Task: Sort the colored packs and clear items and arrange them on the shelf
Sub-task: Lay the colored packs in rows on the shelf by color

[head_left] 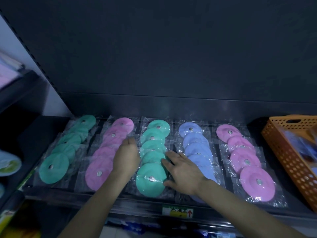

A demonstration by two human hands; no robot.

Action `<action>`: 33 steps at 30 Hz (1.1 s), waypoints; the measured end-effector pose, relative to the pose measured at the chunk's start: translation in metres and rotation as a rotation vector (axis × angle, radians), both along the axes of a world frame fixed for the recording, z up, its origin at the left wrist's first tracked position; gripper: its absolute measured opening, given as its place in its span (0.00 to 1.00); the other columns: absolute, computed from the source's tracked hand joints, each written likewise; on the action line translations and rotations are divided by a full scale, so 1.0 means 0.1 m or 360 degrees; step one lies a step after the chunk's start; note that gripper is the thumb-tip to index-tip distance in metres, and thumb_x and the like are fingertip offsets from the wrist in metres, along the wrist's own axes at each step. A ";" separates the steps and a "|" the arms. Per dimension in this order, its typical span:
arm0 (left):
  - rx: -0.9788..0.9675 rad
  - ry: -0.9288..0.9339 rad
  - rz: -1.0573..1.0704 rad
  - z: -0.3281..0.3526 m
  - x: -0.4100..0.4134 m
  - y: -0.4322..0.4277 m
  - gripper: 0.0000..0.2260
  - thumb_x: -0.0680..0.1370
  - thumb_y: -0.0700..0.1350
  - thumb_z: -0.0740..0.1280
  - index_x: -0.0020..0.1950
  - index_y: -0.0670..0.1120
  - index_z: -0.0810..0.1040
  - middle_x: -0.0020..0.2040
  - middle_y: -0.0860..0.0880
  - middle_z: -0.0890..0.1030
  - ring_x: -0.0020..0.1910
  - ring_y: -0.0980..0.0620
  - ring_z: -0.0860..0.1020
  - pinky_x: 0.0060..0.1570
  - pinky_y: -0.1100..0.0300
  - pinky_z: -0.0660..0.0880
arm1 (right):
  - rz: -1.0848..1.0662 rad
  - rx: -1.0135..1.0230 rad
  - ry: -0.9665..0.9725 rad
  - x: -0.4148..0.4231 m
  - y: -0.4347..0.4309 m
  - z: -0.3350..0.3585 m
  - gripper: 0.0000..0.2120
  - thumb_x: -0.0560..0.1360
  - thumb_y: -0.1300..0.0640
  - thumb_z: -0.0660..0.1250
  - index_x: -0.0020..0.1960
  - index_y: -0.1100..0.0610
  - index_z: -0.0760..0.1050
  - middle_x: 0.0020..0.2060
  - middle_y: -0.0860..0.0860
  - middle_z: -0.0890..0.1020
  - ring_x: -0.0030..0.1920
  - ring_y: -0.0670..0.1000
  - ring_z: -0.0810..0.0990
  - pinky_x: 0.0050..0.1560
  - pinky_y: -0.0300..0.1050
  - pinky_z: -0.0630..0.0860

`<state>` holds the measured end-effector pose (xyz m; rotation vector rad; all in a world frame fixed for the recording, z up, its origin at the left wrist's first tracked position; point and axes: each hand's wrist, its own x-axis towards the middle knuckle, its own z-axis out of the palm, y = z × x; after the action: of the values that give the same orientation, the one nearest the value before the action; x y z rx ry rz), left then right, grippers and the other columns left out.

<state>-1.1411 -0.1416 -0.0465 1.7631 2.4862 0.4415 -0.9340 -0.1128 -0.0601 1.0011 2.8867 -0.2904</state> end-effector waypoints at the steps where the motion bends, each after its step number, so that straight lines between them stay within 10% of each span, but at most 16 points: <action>1: 0.0084 0.0063 -0.0082 0.00 -0.01 0.00 0.21 0.74 0.34 0.63 0.67 0.37 0.68 0.57 0.40 0.77 0.52 0.46 0.76 0.48 0.58 0.74 | 0.0001 -0.0002 -0.0012 0.00 0.00 0.00 0.37 0.75 0.40 0.62 0.76 0.56 0.52 0.77 0.57 0.51 0.77 0.54 0.48 0.75 0.50 0.42; 4: 0.0101 -0.0110 -0.0427 -0.05 0.01 -0.04 0.22 0.80 0.44 0.59 0.74 0.44 0.63 0.74 0.46 0.64 0.74 0.47 0.60 0.72 0.55 0.59 | -0.0006 -0.0015 -0.0021 -0.03 0.02 -0.01 0.37 0.75 0.40 0.61 0.77 0.56 0.52 0.77 0.57 0.51 0.77 0.54 0.48 0.75 0.49 0.42; 9: -0.0384 -0.0095 -0.0672 -0.38 0.05 -0.20 0.27 0.80 0.62 0.44 0.76 0.58 0.39 0.75 0.57 0.36 0.75 0.55 0.34 0.71 0.61 0.37 | -0.0041 -0.0048 0.0043 -0.05 0.07 0.02 0.38 0.75 0.40 0.62 0.77 0.56 0.52 0.77 0.54 0.51 0.77 0.52 0.48 0.75 0.48 0.43; 33: -0.0261 0.0083 -0.0752 -0.20 0.26 -0.24 0.28 0.80 0.61 0.48 0.78 0.54 0.47 0.78 0.51 0.43 0.73 0.57 0.37 0.71 0.60 0.36 | -0.0474 0.0028 0.0197 0.87 -0.04 -0.05 0.40 0.74 0.30 0.45 0.78 0.53 0.46 0.78 0.53 0.48 0.77 0.51 0.42 0.74 0.46 0.36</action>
<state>-1.1155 -0.1656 -0.0666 2.2138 1.9640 0.1522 -0.8468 -0.1164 -0.0649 1.4684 2.8433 -0.3559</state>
